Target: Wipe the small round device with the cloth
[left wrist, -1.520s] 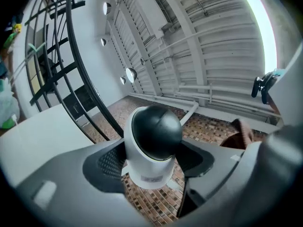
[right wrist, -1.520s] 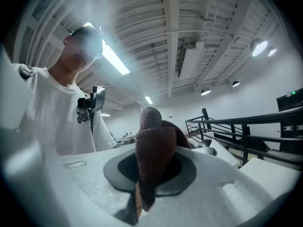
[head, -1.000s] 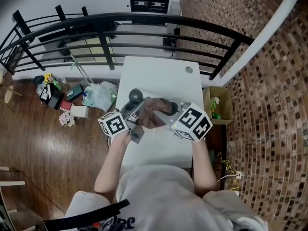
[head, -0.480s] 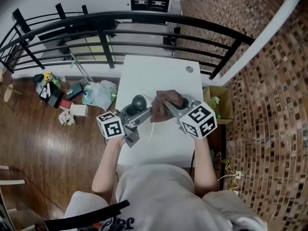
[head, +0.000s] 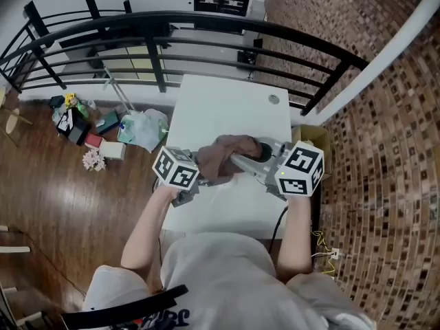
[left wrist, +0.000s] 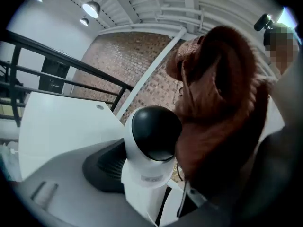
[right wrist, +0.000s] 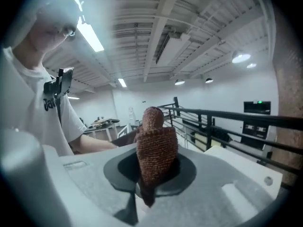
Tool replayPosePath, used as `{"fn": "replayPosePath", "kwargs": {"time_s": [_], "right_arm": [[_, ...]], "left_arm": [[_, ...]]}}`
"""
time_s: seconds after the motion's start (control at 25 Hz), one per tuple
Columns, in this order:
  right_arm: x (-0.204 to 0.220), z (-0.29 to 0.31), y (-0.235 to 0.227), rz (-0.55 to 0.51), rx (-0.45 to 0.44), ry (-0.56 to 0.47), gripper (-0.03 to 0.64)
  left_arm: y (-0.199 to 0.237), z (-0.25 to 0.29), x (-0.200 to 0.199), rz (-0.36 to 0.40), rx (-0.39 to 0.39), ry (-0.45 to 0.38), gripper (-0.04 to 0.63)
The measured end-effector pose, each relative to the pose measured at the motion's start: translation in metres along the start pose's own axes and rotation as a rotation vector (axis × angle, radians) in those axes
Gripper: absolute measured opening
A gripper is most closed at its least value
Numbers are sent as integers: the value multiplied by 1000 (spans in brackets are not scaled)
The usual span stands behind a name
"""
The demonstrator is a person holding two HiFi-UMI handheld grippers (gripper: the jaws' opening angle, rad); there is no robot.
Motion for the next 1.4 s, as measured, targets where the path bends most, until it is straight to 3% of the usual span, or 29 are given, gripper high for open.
{"fn": "replayPosePath", "kwargs": {"time_s": [0.08,0.2,0.52,0.6,0.68,0.76,0.84,0.96,1.12,1.2,1.4], "right_arm": [[13,21,4,15,-40,95,29],[29,41,4,5,-14,184,28],[51,25,-27,69,215,156,28],[46,19,-23,81,176,116,29],[35,17,-9,72,64,97,28],[29,25,5,54,-51,150,28],[36,35,9,59,-92,220,29],[46,35,0,112,-40,202,29],[55,24,-21,124,140,194,29],[63,17,-31,137,215,213,29],[68,-4,-40,191,303,148,29]], "left_arm": [[-3,6,1,19,14,29,350],[-11,12,7,12,56,78,350],[-9,13,23,-13,40,112,350],[-6,13,26,-26,32,112,350],[-2,11,28,-36,25,114,350],[-1,10,27,-40,31,110,350],[-4,11,24,-46,51,99,350],[-6,15,22,-59,63,97,350],[-8,15,27,-66,85,97,350],[-12,13,25,-75,119,62,350],[-9,2,12,-95,130,-55,350]]}}
Point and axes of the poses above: the fingertips, and each gripper's own axes: z forward along the fingers, y to its left, x out of its underside, the point moved 9 cm from there along -z, backward along the fingers, and after that the axes turned 3 degrees about -x, right-handed, at the moved point
